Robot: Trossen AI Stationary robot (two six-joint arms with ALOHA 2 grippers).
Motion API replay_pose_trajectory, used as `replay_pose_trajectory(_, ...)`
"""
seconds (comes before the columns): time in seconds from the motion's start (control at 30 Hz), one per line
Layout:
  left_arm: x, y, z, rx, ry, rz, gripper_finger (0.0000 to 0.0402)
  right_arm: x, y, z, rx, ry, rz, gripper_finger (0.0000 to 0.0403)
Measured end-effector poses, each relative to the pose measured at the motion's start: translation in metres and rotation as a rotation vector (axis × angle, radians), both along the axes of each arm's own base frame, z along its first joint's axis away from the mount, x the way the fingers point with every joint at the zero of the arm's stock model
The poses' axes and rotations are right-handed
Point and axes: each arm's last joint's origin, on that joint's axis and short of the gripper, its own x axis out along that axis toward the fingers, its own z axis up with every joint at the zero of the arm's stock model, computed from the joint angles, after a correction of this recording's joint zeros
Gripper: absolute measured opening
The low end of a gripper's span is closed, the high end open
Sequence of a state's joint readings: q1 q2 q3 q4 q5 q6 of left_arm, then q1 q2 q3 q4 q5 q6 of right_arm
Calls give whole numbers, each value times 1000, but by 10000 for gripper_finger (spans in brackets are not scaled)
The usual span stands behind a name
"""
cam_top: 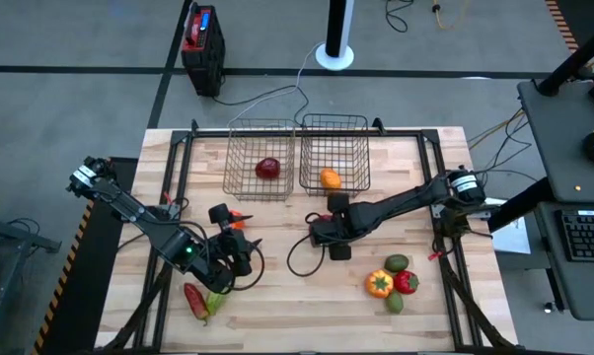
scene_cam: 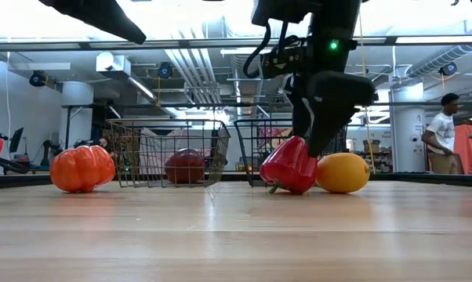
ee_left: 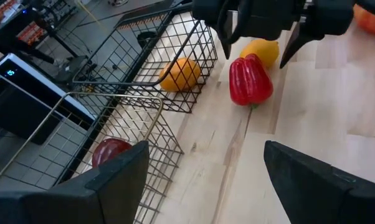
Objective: Sort produce into baskets
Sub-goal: Put the red bell pepper into the black wire basket
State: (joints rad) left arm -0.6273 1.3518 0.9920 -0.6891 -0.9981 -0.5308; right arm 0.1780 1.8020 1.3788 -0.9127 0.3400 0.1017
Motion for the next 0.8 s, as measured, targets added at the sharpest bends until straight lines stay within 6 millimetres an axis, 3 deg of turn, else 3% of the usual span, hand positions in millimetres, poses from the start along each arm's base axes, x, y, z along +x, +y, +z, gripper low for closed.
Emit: replay_pose_trajectory(0.8,0,1,0,11,-8,8,298,6,2,1,60,-53,16,400)
